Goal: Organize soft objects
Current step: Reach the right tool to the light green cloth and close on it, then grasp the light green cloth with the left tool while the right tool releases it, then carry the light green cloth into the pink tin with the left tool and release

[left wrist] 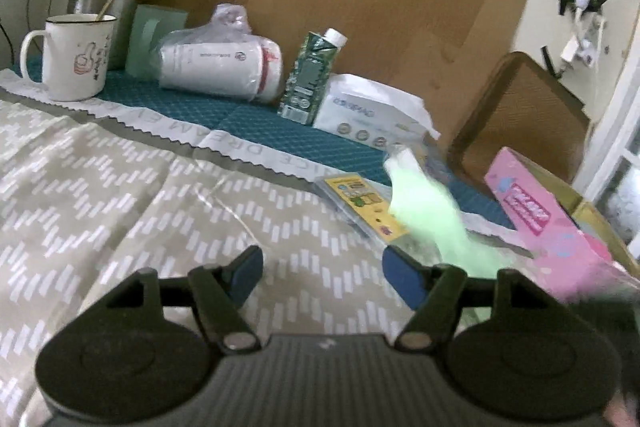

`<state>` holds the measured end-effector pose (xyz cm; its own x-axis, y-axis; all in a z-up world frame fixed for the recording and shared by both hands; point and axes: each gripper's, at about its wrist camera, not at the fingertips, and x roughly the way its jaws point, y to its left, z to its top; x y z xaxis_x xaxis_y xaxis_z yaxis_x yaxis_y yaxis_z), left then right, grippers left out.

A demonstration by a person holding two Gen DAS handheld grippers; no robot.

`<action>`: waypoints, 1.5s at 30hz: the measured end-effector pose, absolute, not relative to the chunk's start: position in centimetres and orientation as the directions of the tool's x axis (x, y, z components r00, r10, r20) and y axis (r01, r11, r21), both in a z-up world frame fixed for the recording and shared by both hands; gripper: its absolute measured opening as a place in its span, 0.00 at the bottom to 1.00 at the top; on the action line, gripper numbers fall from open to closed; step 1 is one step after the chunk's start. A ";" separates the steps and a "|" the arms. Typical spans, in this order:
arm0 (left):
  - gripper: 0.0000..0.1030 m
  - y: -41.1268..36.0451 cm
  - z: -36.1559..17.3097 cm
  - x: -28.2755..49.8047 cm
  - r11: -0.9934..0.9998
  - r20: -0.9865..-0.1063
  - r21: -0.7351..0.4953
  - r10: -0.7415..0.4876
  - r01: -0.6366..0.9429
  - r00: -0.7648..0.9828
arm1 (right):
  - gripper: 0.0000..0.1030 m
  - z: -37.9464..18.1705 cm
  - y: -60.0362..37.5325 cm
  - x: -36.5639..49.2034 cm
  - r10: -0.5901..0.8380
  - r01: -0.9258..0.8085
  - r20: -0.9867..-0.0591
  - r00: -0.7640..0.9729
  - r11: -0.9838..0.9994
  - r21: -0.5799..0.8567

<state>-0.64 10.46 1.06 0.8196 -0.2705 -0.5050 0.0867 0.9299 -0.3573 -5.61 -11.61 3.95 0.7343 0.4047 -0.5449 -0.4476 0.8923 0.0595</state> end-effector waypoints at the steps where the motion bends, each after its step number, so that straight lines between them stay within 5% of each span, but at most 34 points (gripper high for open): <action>1: 0.66 10.4 1.1 -0.9 0.922 -0.505 -0.373 -0.299 0.108 0.810 | 0.05 3.6 -12.3 -7.9 0.400 -0.459 -0.550 0.733 0.888 0.033; 6: 0.69 9.2 1.1 -3.2 0.867 -0.495 -0.462 -0.427 0.187 0.757 | 0.10 2.7 -15.1 -14.0 0.360 -0.444 -0.565 0.742 0.896 -0.013; 12: 0.79 4.6 1.6 -4.2 0.864 -0.525 -0.412 -0.486 0.290 0.699 | 0.52 1.9 -17.4 -15.7 0.329 -0.364 -0.552 0.766 0.930 0.049; 14: 0.83 3.0 2.0 -3.8 0.875 -0.540 -0.375 -0.474 0.305 0.695 | 0.54 2.0 -17.3 -15.2 0.349 -0.370 -0.539 0.766 0.926 0.074; 16: 0.83 1.5 1.8 -2.9 0.883 -0.579 -0.352 -0.466 0.311 0.669 | 0.55 1.9 -16.9 -14.3 0.377 -0.390 -0.530 0.760 0.916 0.092; 18: 0.70 0.3 1.7 -2.8 0.891 -0.586 -0.323 -0.454 0.320 0.672 | 0.56 1.8 -16.3 -13.4 0.368 -0.386 -0.536 0.760 0.919 0.084; 22: 0.42 -1.7 1.9 -3.6 0.873 -0.595 -0.297 -0.486 0.387 0.640 | 0.51 1.6 -15.5 -11.4 0.352 -0.368 -0.524 0.776 0.927 0.076; 26: 0.32 -3.3 1.7 -4.3 0.833 -0.598 -0.345 -0.551 0.433 0.582 | 0.11 1.4 -16.3 -11.5 0.351 -0.357 -0.505 0.789 0.930 0.088; 35: 0.24 -10.2 2.5 -4.1 0.684 -0.571 -0.474 -0.718 0.555 0.397 | 0.07 2.1 -22.1 -15.2 0.269 -0.229 -0.420 0.867 0.963 0.143; 45: 0.24 -19.4 10.3 -0.4 0.566 -0.427 -0.356 -0.806 0.743 0.409 | 0.07 7.1 -29.1 -12.5 0.054 -0.030 -0.177 0.983 0.991 0.134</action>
